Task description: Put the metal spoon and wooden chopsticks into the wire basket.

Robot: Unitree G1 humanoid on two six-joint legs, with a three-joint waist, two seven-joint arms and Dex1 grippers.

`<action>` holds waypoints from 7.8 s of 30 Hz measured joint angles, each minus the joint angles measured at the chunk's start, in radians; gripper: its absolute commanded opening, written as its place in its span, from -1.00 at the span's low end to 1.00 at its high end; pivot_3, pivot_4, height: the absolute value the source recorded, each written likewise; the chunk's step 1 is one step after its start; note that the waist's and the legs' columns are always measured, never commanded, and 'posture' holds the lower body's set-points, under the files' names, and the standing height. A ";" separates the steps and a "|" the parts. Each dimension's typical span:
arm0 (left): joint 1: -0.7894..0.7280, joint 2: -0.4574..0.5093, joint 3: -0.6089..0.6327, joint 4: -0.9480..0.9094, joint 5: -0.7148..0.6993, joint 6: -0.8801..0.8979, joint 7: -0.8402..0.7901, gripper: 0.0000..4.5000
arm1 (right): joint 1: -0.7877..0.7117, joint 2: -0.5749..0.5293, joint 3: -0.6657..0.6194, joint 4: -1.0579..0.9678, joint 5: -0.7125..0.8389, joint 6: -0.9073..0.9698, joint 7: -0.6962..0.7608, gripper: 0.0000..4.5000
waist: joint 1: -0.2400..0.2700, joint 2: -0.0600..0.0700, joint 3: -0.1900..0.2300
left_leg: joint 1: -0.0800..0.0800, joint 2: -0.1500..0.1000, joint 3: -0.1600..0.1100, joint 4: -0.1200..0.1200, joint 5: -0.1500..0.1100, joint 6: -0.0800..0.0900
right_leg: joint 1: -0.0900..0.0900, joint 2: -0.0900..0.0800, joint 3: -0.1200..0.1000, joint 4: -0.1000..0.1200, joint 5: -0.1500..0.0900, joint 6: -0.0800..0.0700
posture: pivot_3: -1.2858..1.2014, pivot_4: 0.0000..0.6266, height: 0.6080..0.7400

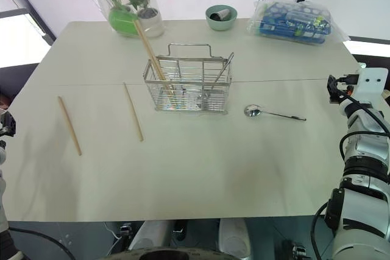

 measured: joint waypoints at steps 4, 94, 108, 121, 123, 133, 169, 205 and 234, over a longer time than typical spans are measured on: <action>-0.002 0.007 -0.005 0.000 0.015 0.003 0.000 0.98 | 0.000 0.000 0.000 -0.004 0.000 0.000 0.000 0.51 | 0.001 0.000 0.000 | 0.000 0.000 0.000 0.000 0.000 0.000 | 0.000 0.000 0.000 0.000 0.000 0.000 | 0.03 -0.52 0.20; -0.710 0.320 -0.708 -0.076 -0.484 0.346 -0.832 1.00 | -0.140 -0.082 0.344 -0.856 0.540 0.832 0.988 -1.00 | -0.007 -0.001 0.010 | 0.000 0.006 -0.001 -0.014 0.006 -0.009 | -0.008 0.002 -0.001 -0.005 0.006 -0.010 | 0.03 -0.52 0.20; -0.717 0.286 -0.711 -0.042 -0.425 0.323 -0.833 1.00 | -0.394 0.301 0.241 -0.606 0.451 0.735 0.438 -1.00 | 0.015 -0.004 0.010 | -0.008 0.005 -0.001 -0.015 0.011 -0.012 | -0.017 0.005 -0.001 -0.004 0.010 -0.003 | 0.03 -0.52 0.20; -0.717 0.284 -0.702 -0.043 -0.418 0.324 -0.796 1.00 | -0.357 0.372 0.236 -0.494 0.385 0.649 0.388 -0.10 | -0.003 -0.004 0.010 | -0.004 0.005 -0.001 -0.015 0.011 -0.011 | -0.017 0.006 -0.001 0.002 0.011 -0.005 | 0.03 -0.52 0.20; -0.717 0.284 -0.699 -0.043 -0.418 0.325 -0.791 1.00 | -0.357 0.372 0.229 -0.494 0.385 0.648 0.384 0.34 | -0.003 -0.004 0.010 | -0.004 0.005 -0.001 -0.015 0.011 -0.011 | -0.017 0.006 -0.001 0.002 0.011 -0.005 | 0.03 -0.52 0.20; -0.718 0.281 -0.695 -0.042 -0.417 0.325 -0.774 1.00 | -0.356 0.349 0.223 -0.505 0.383 0.647 0.378 0.98 | -0.003 -0.004 0.010 | -0.003 0.005 -0.001 -0.014 0.011 -0.011 | -0.017 0.006 -0.001 0.003 0.011 -0.005 | 0.03 -0.52 0.20; -0.585 0.140 -0.343 0.281 0.051 0.786 0.059 1.00 | 0.126 -0.088 0.278 -1.161 0.532 0.801 0.767 0.98 | 0.025 -0.012 0.009 | -0.004 0.005 -0.002 -0.013 0.009 -0.013 | -0.015 0.004 -0.001 0.001 0.011 -0.005 | 0.03 -0.52 0.20; -0.674 -0.001 -0.198 0.461 0.186 0.711 0.150 -0.99 | 0.094 -0.082 0.271 -1.104 0.549 0.835 0.705 1.00 | 0.022 -0.013 0.008 | -0.002 0.006 -0.001 -0.013 0.009 -0.013 | -0.015 0.004 -0.001 0.002 0.011 -0.004 | 0.03 -0.52 0.20; -1.185 -0.250 -0.448 0.503 -0.104 -0.033 -0.295 -0.99 | 0.137 -0.067 0.220 -1.131 0.551 0.809 0.575 1.00 | 0.023 -0.018 0.010 | -0.010 0.005 -0.001 0.000 0.007 -0.006 | -0.014 0.005 -0.002 0.002 0.013 -0.001 | 0.03 -0.52 0.20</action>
